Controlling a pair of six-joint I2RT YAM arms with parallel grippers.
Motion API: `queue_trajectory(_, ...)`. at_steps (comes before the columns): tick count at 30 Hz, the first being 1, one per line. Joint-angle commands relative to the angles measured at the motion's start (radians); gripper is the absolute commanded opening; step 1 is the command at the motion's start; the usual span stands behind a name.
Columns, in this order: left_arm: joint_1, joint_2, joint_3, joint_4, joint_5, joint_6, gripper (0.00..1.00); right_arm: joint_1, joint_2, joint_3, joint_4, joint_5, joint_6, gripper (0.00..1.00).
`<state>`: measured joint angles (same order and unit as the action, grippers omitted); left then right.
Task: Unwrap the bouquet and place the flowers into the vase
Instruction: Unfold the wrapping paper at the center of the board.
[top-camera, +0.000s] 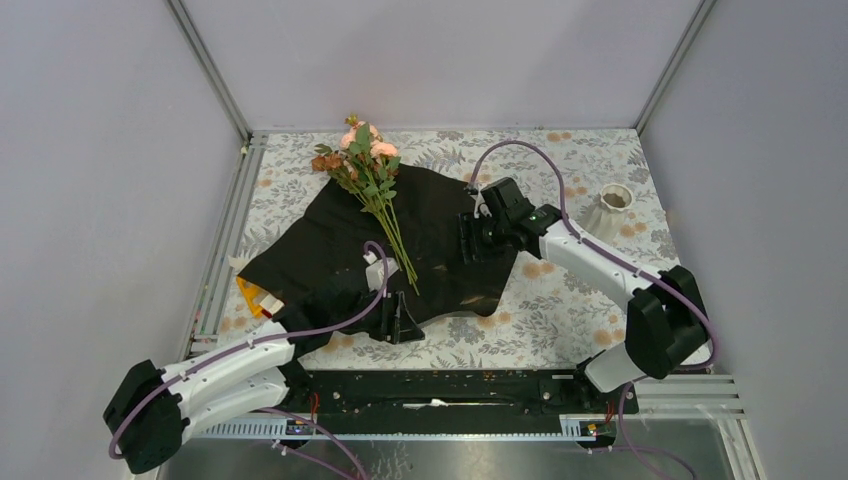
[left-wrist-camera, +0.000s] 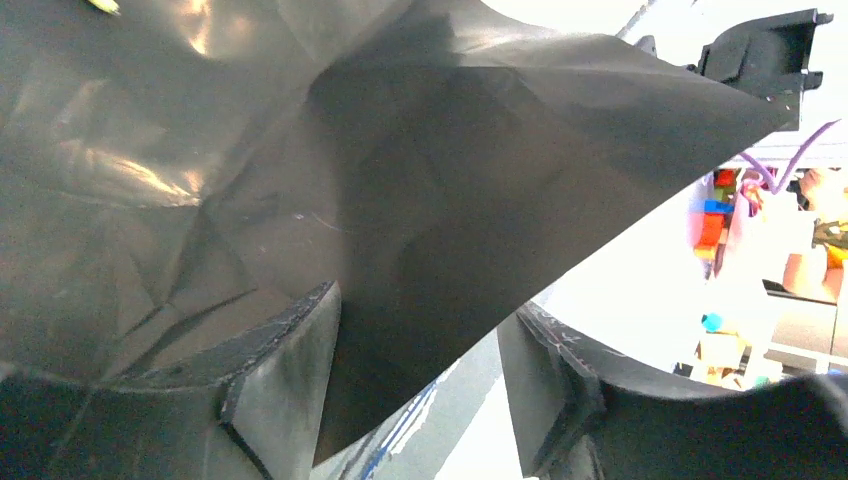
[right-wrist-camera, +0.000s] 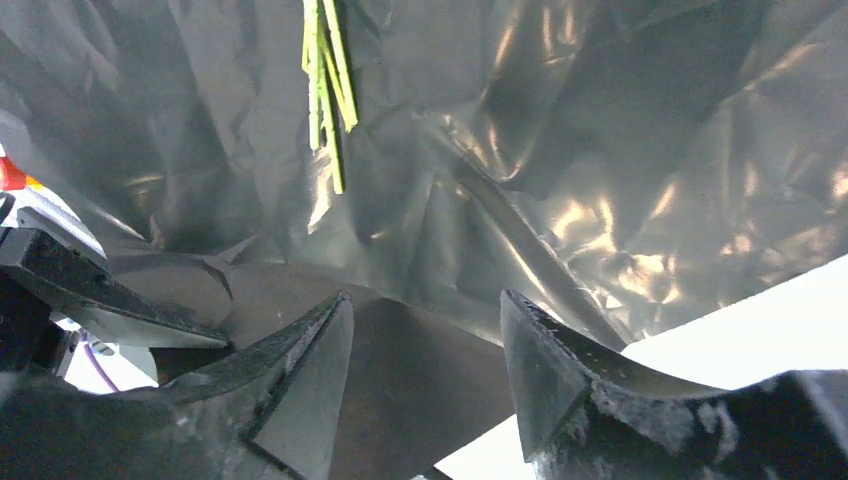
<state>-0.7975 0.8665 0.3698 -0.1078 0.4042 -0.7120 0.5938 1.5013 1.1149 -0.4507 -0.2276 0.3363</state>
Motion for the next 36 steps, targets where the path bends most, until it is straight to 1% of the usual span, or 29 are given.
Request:
queue_trajectory(1,-0.028,-0.046,0.038,-0.002,0.011,-0.009,0.62,0.034,0.018,-0.039,0.055,-0.063,0.02,0.61)
queue_trajectory(7,-0.038,-0.01,0.04,-0.003,0.044,-0.012,0.63,0.117,0.014,-0.132,0.081,-0.073,0.058,0.56)
queue_trajectory(11,-0.04,-0.032,0.079,-0.002,0.056,-0.015,0.63,0.172,0.026,-0.179,0.089,-0.083,0.097,0.52)
queue_trajectory(15,-0.038,-0.075,0.145,0.0,0.043,-0.012,0.7,0.21,0.038,-0.221,0.09,-0.09,0.115,0.51)
queue_trajectory(20,-0.038,-0.042,0.209,-0.009,0.002,-0.008,0.79,0.228,0.02,-0.288,0.085,-0.09,0.127,0.51)
queue_trajectory(23,-0.038,-0.007,0.183,0.014,-0.073,-0.034,0.8,0.238,0.002,-0.335,0.083,-0.085,0.137,0.51)
queue_trajectory(28,-0.039,0.07,0.123,0.0,-0.189,-0.037,0.8,0.254,-0.01,-0.389,0.083,-0.071,0.151,0.51)
queue_trajectory(36,-0.038,0.159,0.018,0.035,-0.26,-0.072,0.8,0.262,-0.033,-0.412,0.06,-0.058,0.152,0.51)
